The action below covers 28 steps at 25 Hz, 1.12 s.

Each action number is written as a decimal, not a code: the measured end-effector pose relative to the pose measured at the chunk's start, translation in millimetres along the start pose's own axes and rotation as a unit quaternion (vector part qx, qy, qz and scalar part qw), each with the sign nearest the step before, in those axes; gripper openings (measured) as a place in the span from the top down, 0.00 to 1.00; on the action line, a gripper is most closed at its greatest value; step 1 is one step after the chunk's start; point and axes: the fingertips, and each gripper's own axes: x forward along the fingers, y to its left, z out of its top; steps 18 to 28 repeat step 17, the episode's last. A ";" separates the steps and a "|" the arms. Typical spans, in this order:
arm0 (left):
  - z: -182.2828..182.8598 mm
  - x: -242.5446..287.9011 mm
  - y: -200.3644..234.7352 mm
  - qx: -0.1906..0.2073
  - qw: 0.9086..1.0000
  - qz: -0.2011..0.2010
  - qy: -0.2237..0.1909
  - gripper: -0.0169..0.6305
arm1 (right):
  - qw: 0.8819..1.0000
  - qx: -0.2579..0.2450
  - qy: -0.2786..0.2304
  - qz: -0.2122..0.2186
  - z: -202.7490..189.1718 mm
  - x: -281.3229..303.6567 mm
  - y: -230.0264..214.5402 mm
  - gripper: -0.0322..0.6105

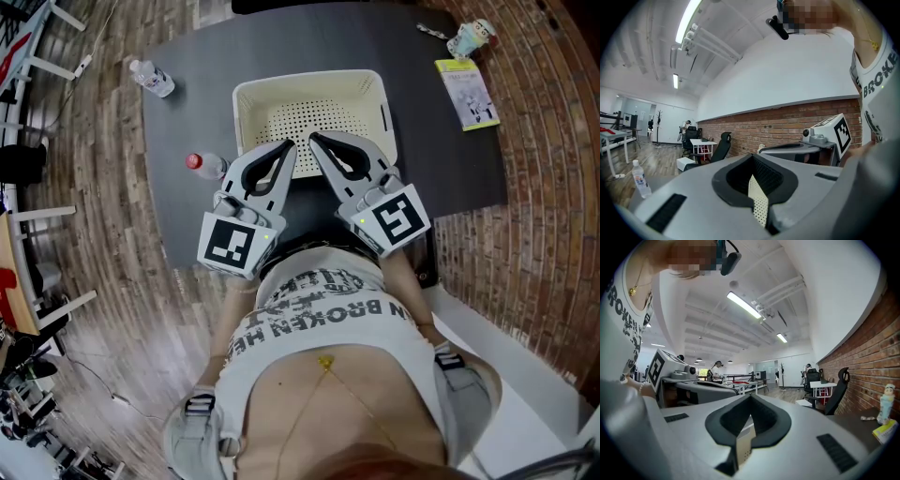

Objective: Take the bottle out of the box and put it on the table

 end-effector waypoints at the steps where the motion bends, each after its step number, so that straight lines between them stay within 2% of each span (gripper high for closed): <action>1: -0.4 0.2 0.0 0.001 1.000 0.000 0.000 0.96 | 1.000 0.000 0.001 0.000 -0.6 -0.1 -0.2 0.94; 4: -1.2 1.3 -0.9 0.000 1.000 -0.003 -0.001 0.96 | 1.000 0.000 0.001 -0.001 -1.7 -0.2 -1.2 0.94; 7: 2.1 2.3 -3.7 0.002 1.000 -0.013 -0.020 0.96 | 1.000 0.000 0.002 -0.001 -1.2 0.0 -1.9 0.94; 12: -3.4 2.2 -3.3 -0.002 1.000 -0.013 -0.007 0.96 | 1.000 0.000 0.007 -0.001 -3.9 -0.2 -3.0 0.94; 28: -8.3 2.6 -2.4 -0.001 1.000 -0.019 -0.011 0.96 | 1.000 -0.002 0.011 -0.001 -6.4 2.1 -3.9 0.94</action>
